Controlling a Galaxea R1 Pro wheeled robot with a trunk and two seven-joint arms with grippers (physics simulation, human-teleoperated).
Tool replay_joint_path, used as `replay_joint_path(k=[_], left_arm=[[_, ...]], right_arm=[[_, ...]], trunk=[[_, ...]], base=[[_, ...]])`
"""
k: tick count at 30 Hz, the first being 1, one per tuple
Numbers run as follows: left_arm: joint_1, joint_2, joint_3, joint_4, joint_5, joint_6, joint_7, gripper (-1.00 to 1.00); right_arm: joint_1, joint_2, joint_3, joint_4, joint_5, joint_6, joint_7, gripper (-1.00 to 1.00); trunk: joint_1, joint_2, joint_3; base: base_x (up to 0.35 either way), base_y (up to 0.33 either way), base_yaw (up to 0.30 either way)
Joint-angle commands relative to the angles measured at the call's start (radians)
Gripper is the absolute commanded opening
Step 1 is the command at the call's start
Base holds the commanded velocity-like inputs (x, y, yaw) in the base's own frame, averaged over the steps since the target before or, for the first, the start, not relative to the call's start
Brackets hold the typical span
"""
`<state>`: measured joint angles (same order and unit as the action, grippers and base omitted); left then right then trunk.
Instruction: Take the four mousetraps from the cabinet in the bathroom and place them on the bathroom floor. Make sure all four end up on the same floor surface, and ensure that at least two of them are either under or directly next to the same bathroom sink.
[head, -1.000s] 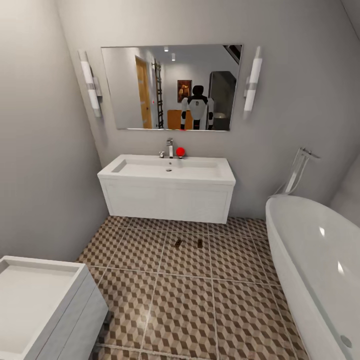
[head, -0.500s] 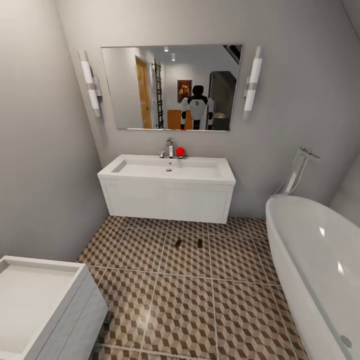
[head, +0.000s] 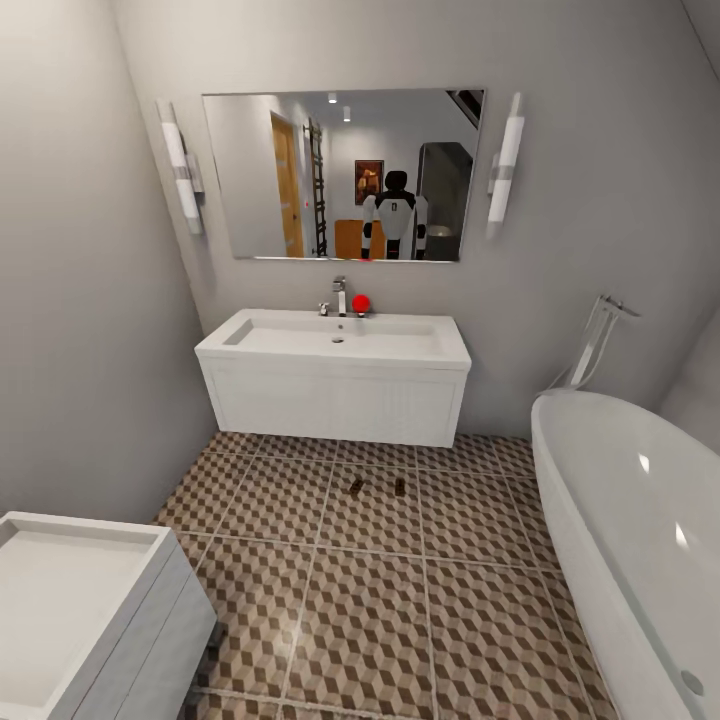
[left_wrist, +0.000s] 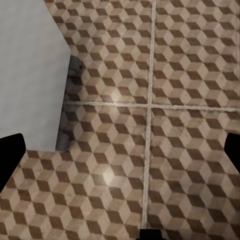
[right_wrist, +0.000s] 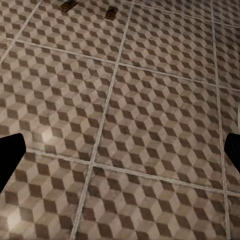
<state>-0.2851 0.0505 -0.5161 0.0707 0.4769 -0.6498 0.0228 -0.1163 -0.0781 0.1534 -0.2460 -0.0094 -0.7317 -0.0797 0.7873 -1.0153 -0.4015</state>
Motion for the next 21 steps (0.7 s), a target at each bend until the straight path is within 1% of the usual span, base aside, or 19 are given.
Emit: replay_joint_path(k=[1, 2, 5, 8, 9, 11, 14, 21], left_arm=[[-0.001, 0.000, -0.008, 0.003, 0.004, -0.006, 0.001, 1.00], [0.000, 0.000, -0.009, 0.003, 0.003, -0.007, -0.002, 1.00], [0.001, -0.001, -0.010, 0.003, -0.001, -0.008, -0.006, 1.00], [0.001, -0.003, -0.014, 0.004, -0.013, -0.007, -0.009, 1.00], [0.001, -0.003, -0.021, 0.004, -0.024, -0.007, -0.010, 1.00], [0.002, -0.004, -0.036, 0.004, -0.040, -0.007, -0.010, 1.00], [0.003, -0.004, -0.049, 0.004, -0.051, -0.007, -0.010, 1.00], [0.003, -0.005, -0.058, 0.003, -0.058, -0.007, -0.011, 1.00]], right_arm=[[-0.001, -0.001, 0.008, -0.001, -0.001, -0.002, 0.004, 1.00], [-0.001, -0.001, 0.008, -0.002, -0.001, -0.002, 0.030, 1.00], [-0.001, -0.001, 0.007, -0.005, -0.001, 0.000, 0.074, 1.00], [-0.001, -0.002, 0.006, -0.010, -0.001, 0.010, 0.090, 1.00], [-0.001, -0.002, 0.005, -0.013, -0.001, 0.022, 0.096, 1.00], [-0.001, -0.003, 0.005, -0.016, -0.001, 0.045, 0.101, 1.00], [0.000, -0.003, 0.005, -0.018, 0.000, 0.065, 0.104, 1.00], [-0.001, -0.001, 0.006, -0.019, 0.000, 0.072, 0.106, 1.00]], trunk=[[0.000, -0.001, -0.001], [0.000, -0.001, -0.001], [0.000, -0.001, -0.001], [0.000, -0.001, -0.001], [0.000, -0.001, -0.001], [0.000, -0.001, -0.001], [0.000, -0.001, -0.001], [0.000, -0.001, -0.001]], base=[[0.000, 0.000, 0.000], [0.000, 0.000, 0.000], [0.000, 0.000, 0.000], [0.000, 0.000, 0.000], [0.000, 0.000, 0.000], [0.000, 0.000, 0.000], [0.000, 0.000, 0.000], [0.000, 0.000, 0.000]])
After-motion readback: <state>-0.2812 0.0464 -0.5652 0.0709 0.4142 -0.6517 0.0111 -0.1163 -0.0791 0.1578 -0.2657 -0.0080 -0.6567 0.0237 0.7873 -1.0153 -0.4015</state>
